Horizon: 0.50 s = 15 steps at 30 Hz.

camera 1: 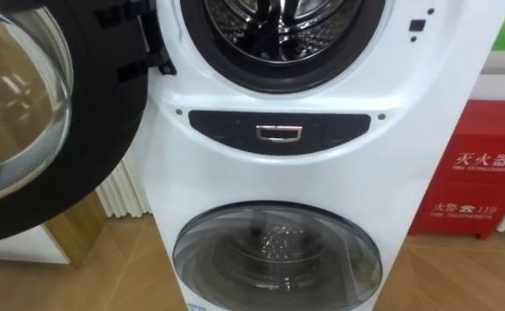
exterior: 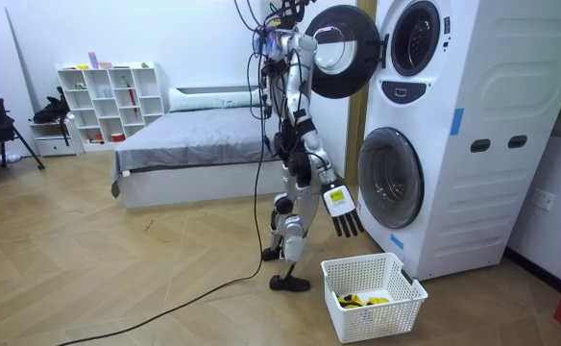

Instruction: Pick clothes from washing machine

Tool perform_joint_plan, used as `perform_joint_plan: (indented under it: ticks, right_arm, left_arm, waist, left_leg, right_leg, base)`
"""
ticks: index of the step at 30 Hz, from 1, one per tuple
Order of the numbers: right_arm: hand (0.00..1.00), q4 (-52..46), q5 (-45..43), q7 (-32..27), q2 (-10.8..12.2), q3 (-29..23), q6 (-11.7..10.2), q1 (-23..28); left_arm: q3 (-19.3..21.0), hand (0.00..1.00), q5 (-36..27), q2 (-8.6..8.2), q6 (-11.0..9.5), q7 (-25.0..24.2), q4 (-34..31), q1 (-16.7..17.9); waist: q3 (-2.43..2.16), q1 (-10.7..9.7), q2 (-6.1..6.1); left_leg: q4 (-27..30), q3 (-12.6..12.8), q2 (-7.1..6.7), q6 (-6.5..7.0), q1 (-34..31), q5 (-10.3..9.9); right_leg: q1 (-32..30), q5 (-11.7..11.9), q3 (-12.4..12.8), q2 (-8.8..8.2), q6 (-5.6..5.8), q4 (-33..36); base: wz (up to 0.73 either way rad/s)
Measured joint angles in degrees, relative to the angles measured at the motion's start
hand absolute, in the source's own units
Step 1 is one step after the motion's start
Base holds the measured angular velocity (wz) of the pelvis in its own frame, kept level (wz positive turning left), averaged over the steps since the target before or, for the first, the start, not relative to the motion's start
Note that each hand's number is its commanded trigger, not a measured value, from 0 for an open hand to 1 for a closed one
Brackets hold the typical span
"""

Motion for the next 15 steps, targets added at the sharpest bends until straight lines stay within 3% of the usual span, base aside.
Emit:
perform_joint_plan:
  ticks: [3,5,7,8,12,15]
  right_arm:
    - [0.0,-1.2,0.0,0.7,0.0,1.9,-0.1,-0.7]
    - [0.0,-1.1,-0.1,1.4,-0.2,3.7,-0.1,-1.1]
    - [0.0,-1.0,0.0,2.2,-0.2,3.8,-0.3,-1.5]
    - [0.0,-0.8,0.1,2.4,-0.2,3.8,-0.5,-1.7]
    - [0.0,0.4,0.2,2.8,-0.2,4.3,-0.2,-3.1]
    - [0.0,0.9,-0.6,2.9,-0.3,4.8,-0.1,-3.5]
  left_arm:
    - [-2.7,0.0,3.8,-1.17,2.9,1.4,-5.5,0.0]
    - [-4.5,0.0,6.5,-3.38,4.9,2.0,-11.0,0.0]
    - [-6.0,0.0,7.1,-4.88,5.6,2.0,-13.6,0.0]
    - [-6.1,0.0,7.6,-6.57,6.5,2.8,-16.5,0.1]
    - [-6.4,0.0,7.8,-10.94,7.5,4.0,-23.5,0.1]
    - [-6.4,0.0,9.3,-12.55,10.2,4.2,-29.8,0.2]
  waist:
    - [0.06,-0.2,0.03]
    - [0.15,-0.2,-0.09]
    - [0.18,-0.2,-0.08]
    - [0.2,-0.3,-0.05]
    - [0.32,-0.9,-0.23]
    - [0.39,-1.1,-0.36]
  left_leg:
    - [1.3,-1.2,-0.06,0.21,-1.3,-0.1]
    - [2.1,-3.4,-0.64,0.51,-1.9,0.1]
    - [2.2,-4.4,-0.93,0.9,-1.8,0.3]
    - [2.3,-5.1,-1.26,1.12,-1.9,0.5]
    - [3.2,-6.5,-2.01,1.75,-3.3,0.8]
    - [3.3,-7.5,-2.73,2.53,-4.5,1.3]
  right_leg:
    - [0.1,0.3,0.1,-0.01,0.16,-0.2]
    - [0.9,0.6,0.3,-0.32,0.51,-0.4]
    - [1.8,0.7,0.4,-0.74,0.64,-1.0]
    - [2.1,0.9,0.4,-0.94,0.95,-1.1]
    - [2.0,1.5,0.6,-1.59,1.89,-0.9]
    - [1.4,2.5,1.2,-2.12,2.99,-1.0]
  base:
    - [0.36]
    - [0.52]
    - [0.45]
    - [0.38]
    - [0.33]
    - [0.24]
